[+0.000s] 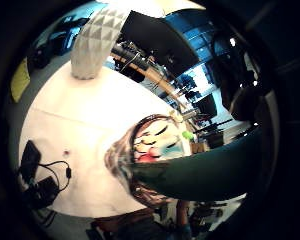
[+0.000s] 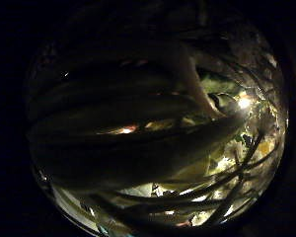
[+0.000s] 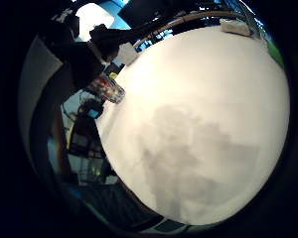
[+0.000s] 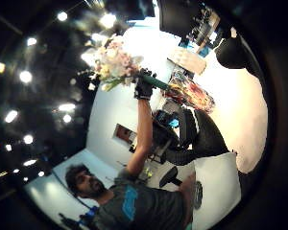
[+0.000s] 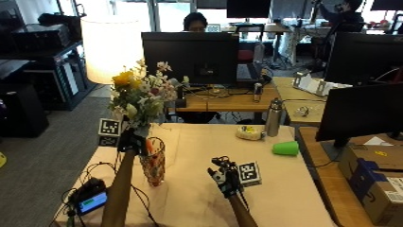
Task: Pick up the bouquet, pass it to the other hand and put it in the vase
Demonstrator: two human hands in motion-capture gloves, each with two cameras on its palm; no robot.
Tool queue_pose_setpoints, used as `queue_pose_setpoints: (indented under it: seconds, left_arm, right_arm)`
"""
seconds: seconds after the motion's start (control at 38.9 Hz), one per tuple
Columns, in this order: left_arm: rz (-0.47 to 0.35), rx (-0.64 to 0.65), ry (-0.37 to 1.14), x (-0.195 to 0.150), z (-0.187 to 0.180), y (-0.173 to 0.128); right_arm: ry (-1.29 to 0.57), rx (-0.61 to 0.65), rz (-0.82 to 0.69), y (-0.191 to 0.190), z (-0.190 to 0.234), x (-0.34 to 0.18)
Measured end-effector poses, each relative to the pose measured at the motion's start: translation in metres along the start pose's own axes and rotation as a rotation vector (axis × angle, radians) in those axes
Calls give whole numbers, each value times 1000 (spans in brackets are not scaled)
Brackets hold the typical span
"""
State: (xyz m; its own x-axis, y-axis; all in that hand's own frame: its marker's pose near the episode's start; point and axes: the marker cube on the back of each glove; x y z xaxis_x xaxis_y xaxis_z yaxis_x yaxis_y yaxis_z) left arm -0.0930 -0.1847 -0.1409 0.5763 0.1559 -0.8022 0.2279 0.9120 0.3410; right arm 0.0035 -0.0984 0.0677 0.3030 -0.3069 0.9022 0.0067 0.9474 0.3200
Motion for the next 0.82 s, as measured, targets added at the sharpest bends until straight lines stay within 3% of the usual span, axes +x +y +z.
queue_pose_setpoints:
  seconds: [0.15, 0.33, 0.49, 0.59, 0.82]
  left_arm:
    - [-18, -50, -63, -5, 23, -1]
    - [-65, -117, -335, -41, 20, -1]
    - [-123, -180, -574, -65, -7, 10]
    - [-129, -177, -566, -76, -28, 18]
    - [-63, -74, -325, -86, -63, 31]
  right_arm:
    - [38, 6, 24, 3, -7, 3]
    - [35, 16, 6, 4, -12, -1]
    - [54, 23, -32, 4, -17, -3]
    - [-82, 14, -142, 2, -11, -16]
    - [-2, -5, -23, 2, 0, -10]
